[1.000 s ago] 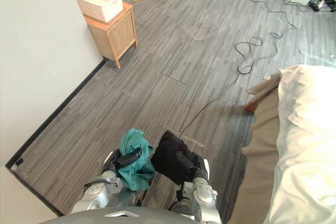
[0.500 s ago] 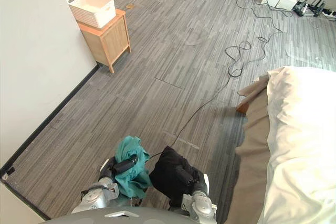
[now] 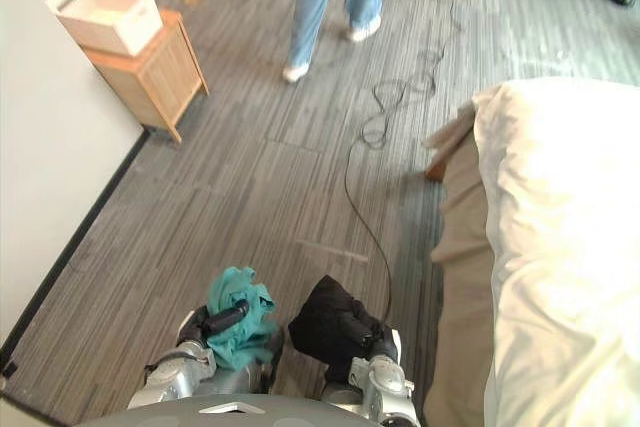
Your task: Tidy up the quilt and then pick up the clothes from the bed and put them into the laundry hamper
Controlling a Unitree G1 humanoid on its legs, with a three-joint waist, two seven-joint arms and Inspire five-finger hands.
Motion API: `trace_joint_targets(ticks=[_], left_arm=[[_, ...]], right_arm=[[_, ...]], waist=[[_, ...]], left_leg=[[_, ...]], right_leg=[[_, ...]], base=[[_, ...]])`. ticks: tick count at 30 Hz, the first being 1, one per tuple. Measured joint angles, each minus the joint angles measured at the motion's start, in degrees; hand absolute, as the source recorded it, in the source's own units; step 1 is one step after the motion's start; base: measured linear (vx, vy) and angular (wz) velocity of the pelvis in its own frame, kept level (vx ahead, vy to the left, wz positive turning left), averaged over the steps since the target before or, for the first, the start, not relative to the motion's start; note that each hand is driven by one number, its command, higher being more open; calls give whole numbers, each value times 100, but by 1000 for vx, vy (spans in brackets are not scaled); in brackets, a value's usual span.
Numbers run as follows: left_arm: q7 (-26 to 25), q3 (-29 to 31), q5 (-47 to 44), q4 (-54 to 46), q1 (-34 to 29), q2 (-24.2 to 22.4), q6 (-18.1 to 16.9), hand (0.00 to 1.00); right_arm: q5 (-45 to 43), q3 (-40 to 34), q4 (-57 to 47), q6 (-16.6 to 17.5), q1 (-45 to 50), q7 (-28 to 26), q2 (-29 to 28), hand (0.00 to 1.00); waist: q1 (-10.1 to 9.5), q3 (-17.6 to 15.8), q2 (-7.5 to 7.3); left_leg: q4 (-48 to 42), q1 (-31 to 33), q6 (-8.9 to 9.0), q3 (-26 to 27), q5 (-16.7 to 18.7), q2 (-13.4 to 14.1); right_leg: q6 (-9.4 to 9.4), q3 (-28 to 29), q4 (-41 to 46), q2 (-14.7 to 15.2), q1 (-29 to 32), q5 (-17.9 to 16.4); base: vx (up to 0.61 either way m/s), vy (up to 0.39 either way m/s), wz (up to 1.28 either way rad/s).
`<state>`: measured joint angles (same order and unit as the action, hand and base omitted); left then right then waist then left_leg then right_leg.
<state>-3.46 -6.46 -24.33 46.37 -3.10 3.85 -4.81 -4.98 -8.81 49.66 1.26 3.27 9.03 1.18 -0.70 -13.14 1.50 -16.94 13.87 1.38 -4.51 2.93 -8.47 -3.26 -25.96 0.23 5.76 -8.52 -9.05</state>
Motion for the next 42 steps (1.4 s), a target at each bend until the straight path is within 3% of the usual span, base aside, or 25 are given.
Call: trace_joint_targets(ticks=[2,3,4,6,8,9,11,13,15,16,18,20,23,25,26,27,30,31,32,33,35,37,39,41,42], left_arm=[[-5,308,-45,28,119,-55,-23,0],[-5,484,-72,23,139,-75,-48,0],[-18,634,-86,56,43,-70,-38,0],[-33,796,-91,142,-7,-58,-27,0],[-70,869,-111,149,77,-52,-26,0],[-82,871,-155,147,74,-53,-29,0],[-98,958,-254,152,201,-12,-22,0],[-122,904,-253,150,223,-9,-5,0],[-132,811,-249,145,154,38,-6,0],[-139,682,-251,133,161,115,-6,0],[-142,493,-251,50,200,179,-23,0],[-162,405,-251,36,365,187,-31,0],[-203,392,-229,16,507,169,-59,0],[-227,428,-225,-64,468,236,-125,0],[-250,440,-215,-49,428,260,-121,0],[-253,495,-208,31,475,162,-122,0],[-156,557,-216,71,427,128,-119,0],[-112,666,-242,6,285,30,-122,0],[-93,689,-262,-59,204,-21,-122,0],[-37,691,-269,-276,56,-70,-118,0],[29,683,-291,-543,-6,-111,-115,0],[35,687,-317,-847,-79,-173,-117,0],[38,687,-444,-940,-112,-177,-124,0],[32,686,-526,-948,42,-206,-124,0],[35,686,-530,-947,124,-222,-124,0]], right_arm=[[2,7,35,-52,-32,11,116,0],[7,36,49,-74,-106,10,197,0],[8,39,56,-76,-206,11,259,0],[12,43,56,-76,-319,13,262,0],[17,59,75,-77,-618,14,270,0],[16,76,82,-78,-709,12,298,0],[22,158,109,-77,-963,-12,261,0],[16,153,111,-76,-1038,-28,228,0],[12,134,62,-71,-1027,-23,138,0],[10,128,9,-65,-994,-20,90,0],[10,140,-122,-33,-946,-20,59,0],[3,138,-277,47,-894,-12,55,0],[-6,151,-359,78,-832,-13,47,0],[-3,164,-362,75,-723,-2,-53,0],[-1,176,-358,63,-613,-2,-98,0],[6,182,-290,6,-745,-5,-52,0],[9,378,-298,5,-864,-7,-102,0],[9,607,-314,6,-819,-5,-102,0],[10,705,-329,7,-785,-2,-90,0],[9,790,-335,8,-791,-2,-84,0],[9,891,-335,8,-914,7,-80,0],[7,982,-332,7,-1151,8,-80,0],[6,1100,-334,7,-1330,2,-78,0],[8,1138,-340,12,-1514,-6,-18,0],[8,1135,-339,18,-1590,-5,72,0]], waist=[[-89,-156,38],[-238,-271,141],[-293,-277,302],[-293,-294,341],[-380,-364,225],[-407,-374,143],[-440,-437,-65],[-519,-438,-92],[-490,-438,-88],[-381,-437,-98],[-171,-451,-71],[26,-475,-21],[215,-488,96],[237,-396,-89],[272,-335,-182],[209,-301,104],[198,-320,244],[176,-331,299],[139,-331,347],[-49,-340,362],[-275,-361,309],[-492,-385,297],[-577,-404,269],[-580,-426,206],[-607,-447,164]], left_leg=[[-1035,576,47,499,94,22],[-1243,702,-100,793,309,262],[-1059,816,-206,879,340,525],[-531,961,-221,874,228,651],[-86,1105,-372,1139,-488,573],[-147,1162,-385,1149,-379,495],[-654,1369,-649,1247,-26,366],[-974,1179,-750,1249,426,325],[-841,469,-779,1150,784,299],[-736,40,-804,973,907,270],[-127,-927,-819,644,952,312],[448,-1728,-738,346,1050,479],[740,-2300,-459,234,1220,878],[747,-2602,93,277,1606,993],[783,-2874,335,249,1798,1032],[701,-2842,417,352,1706,1363],[-1008,-2443,408,309,986,1668],[-2516,-1915,581,188,-5,1819],[-3341,-1603,698,119,-111,1882],[-4740,-992,662,144,103,2000],[-5717,-107,559,366,496,2059],[-5373,624,500,663,876,2031],[-4072,867,445,700,1132,1749],[-2005,1010,232,844,998,1447],[-947,1081,62,1158,599,1373]], right_leg=[[127,143,-36,-8,-124,-39],[148,183,-34,-84,-194,-65],[115,209,-51,-182,-228,-122],[57,211,-64,-167,-268,-226],[-95,258,-62,37,-222,-445],[-110,268,-39,117,-168,-476],[-212,457,26,290,-175,-420],[-311,813,840,432,-124,-483],[-477,1245,3546,714,696,-204],[-440,1417,5017,765,1198,-165],[-52,1317,6101,745,1938,-414],[255,1162,5615,568,2660,-611],[179,893,2872,148,3078,-302],[307,893,670,-83,3148,991],[418,923,227,-73,3066,2298],[587,836,585,-402,3196,2045],[861,806,1158,-846,2919,1249],[856,848,979,-1078,2402,1012],[860,904,832,-1215,2119,956],[879,1084,628,-1419,1666,904],[956,1381,370,-1532,1125,832],[937,1712,211,-1525,684,820],[899,1858,11,-1401,276,657],[750,1832,-116,-1188,-61,317],[618,1674,-172,-1060,-240,67]], base=[[-1,12,39],[39,-15,-24],[71,-1,-35],[179,54,-7],[330,53,17],[391,-6,20],[458,11,22],[512,88,7],[493,87,5],[500,11,43],[617,-46,52],[583,-154,56],[699,-249,52],[634,-307,35],[649,-331,-2],[615,-304,-13],[641,-330,-38],[517,-239,-24],[772,-282,-45],[736,-224,-68],[521,-142,-73],[544,-87,-79],[548,2,-51],[607,118,3],[680,161,29]])
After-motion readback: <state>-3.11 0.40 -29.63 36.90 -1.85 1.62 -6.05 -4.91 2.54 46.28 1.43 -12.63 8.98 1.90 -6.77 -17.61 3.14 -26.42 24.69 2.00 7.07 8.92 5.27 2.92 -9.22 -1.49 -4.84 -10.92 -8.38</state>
